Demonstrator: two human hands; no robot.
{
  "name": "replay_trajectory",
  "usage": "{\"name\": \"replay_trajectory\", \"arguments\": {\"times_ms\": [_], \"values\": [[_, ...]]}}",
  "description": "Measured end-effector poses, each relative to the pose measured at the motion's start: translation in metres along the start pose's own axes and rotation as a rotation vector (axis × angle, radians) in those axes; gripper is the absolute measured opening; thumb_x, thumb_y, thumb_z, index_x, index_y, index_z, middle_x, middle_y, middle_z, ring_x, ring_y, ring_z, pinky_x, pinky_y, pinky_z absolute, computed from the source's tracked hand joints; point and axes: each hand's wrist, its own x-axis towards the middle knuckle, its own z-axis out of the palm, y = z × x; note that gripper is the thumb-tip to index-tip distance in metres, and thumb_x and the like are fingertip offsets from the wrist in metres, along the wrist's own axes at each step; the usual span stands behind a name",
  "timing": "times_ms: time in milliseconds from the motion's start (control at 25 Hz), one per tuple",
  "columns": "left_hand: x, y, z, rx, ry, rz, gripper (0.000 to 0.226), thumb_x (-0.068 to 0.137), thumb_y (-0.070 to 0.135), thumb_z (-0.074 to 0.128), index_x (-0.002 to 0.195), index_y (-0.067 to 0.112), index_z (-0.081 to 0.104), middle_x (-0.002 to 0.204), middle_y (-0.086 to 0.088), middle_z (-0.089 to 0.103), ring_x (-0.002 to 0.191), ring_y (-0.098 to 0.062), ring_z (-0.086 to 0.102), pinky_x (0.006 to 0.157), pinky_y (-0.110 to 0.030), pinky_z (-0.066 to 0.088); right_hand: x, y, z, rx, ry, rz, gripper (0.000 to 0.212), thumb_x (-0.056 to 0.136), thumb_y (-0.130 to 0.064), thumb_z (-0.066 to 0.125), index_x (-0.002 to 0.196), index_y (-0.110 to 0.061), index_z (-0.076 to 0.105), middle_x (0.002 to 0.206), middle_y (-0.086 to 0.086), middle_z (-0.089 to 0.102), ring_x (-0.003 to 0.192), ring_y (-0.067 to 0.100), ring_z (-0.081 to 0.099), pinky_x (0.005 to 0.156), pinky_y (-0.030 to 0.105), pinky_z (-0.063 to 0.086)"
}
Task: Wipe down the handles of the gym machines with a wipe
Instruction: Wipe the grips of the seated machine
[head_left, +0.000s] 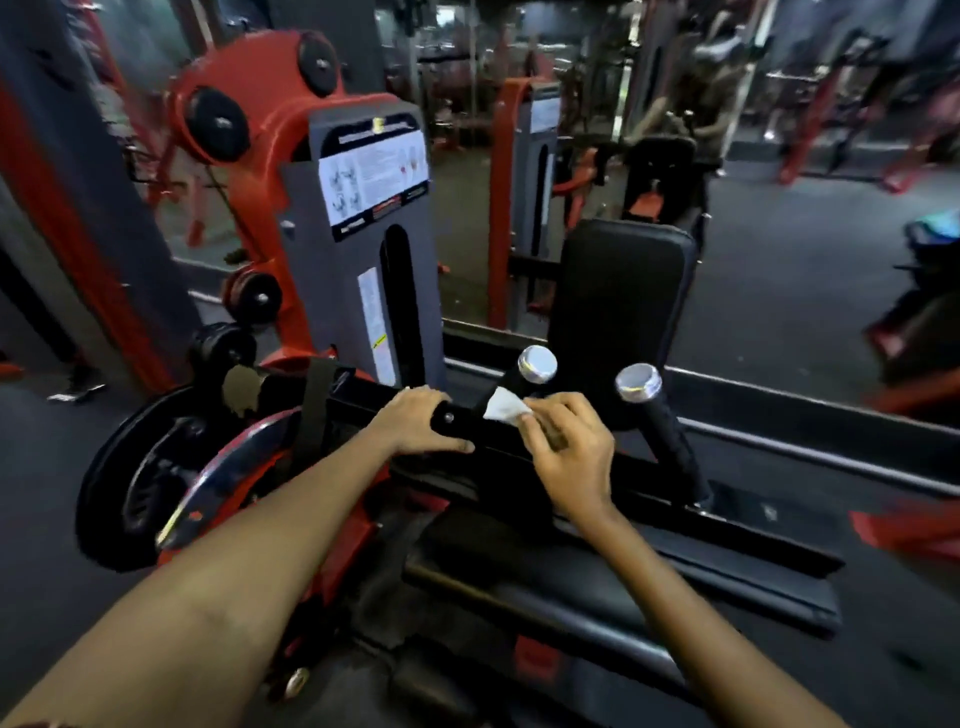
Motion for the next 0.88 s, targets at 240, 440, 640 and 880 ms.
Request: {"name": "replay_trajectory", "arguments": {"times_ms": [240, 440, 640, 880], "values": [[0.017, -0.029, 0.010, 0.078, 0.143, 0.279, 0.089, 0.055, 0.095, 0.037, 0.097, 0.019, 0.058, 0.096, 0.004, 0.061, 0.093, -0.020, 0.057, 0.081, -0.033, 0.040, 0.005, -0.042, 0.008, -0.399, 0.334, -0.169, 0.025, 0.083, 0.002, 0.062, 0.107, 0.002, 0.067, 0.082, 0.014, 0.056, 0.074, 0.015, 0.051, 0.070, 0.020, 0.044], [0.010, -0.026, 0.019, 0.015, 0.299, 0.296, 0.076, 0.055, 0.091, 0.048, 0.076, 0.017, 0.055, 0.078, 0.003, 0.057, 0.081, -0.021, 0.057, 0.076, -0.034, 0.039, 0.014, -0.045, 0.031, -0.693, 0.162, -0.201, 0.024, 0.088, 0.000, 0.053, 0.108, 0.002, 0.067, 0.080, 0.013, 0.055, 0.071, 0.018, 0.046, 0.050, 0.031, 0.046], [0.016, -0.038, 0.016, 0.027, 0.213, 0.394, 0.089, 0.056, 0.087, 0.056, 0.105, 0.013, 0.057, 0.103, 0.000, 0.060, 0.099, -0.021, 0.056, 0.090, -0.033, 0.039, 0.012, -0.039, 0.043, -1.196, 0.097, -0.452, 0.025, 0.085, 0.004, 0.050, 0.106, 0.001, 0.064, 0.112, 0.012, 0.065, 0.118, 0.030, 0.051, 0.107, 0.045, 0.028], [0.032, -0.059, 0.008, 0.113, 0.102, 0.583, 0.116, 0.049, 0.098, 0.033, 0.126, 0.013, 0.050, 0.121, 0.002, 0.058, 0.110, -0.018, 0.053, 0.091, -0.033, 0.044, 0.013, -0.031, 0.058, -1.224, -0.337, -0.581, 0.033, 0.085, 0.002, 0.040, 0.100, 0.005, 0.069, 0.104, 0.017, 0.069, 0.112, 0.032, 0.059, 0.118, 0.042, 0.004]]}}
